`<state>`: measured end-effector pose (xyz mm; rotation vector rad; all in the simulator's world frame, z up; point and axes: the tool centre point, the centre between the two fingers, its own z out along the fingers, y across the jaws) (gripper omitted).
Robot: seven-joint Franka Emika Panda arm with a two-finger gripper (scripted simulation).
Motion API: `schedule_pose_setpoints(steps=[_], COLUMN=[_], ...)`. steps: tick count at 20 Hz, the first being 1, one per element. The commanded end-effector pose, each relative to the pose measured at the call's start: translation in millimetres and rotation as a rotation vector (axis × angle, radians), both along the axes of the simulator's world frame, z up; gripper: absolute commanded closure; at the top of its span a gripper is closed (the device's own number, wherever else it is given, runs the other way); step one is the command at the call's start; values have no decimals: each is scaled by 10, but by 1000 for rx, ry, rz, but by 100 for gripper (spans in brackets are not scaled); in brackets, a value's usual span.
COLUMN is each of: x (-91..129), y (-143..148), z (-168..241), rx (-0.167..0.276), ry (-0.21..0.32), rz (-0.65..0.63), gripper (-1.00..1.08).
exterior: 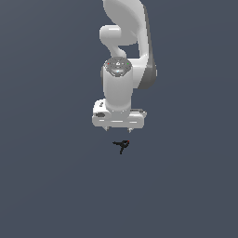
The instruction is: Pick up the object and move it to a goal position.
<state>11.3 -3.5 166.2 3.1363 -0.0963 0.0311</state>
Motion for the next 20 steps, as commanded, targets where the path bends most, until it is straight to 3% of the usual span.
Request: schedule_pose_setpoints(steps=[1,20], x=[2,6], y=[18,166], z=[-56,-601], rx=[3,20], ry=[2,16], rz=[-51,-566], gripper=[-92,-92])
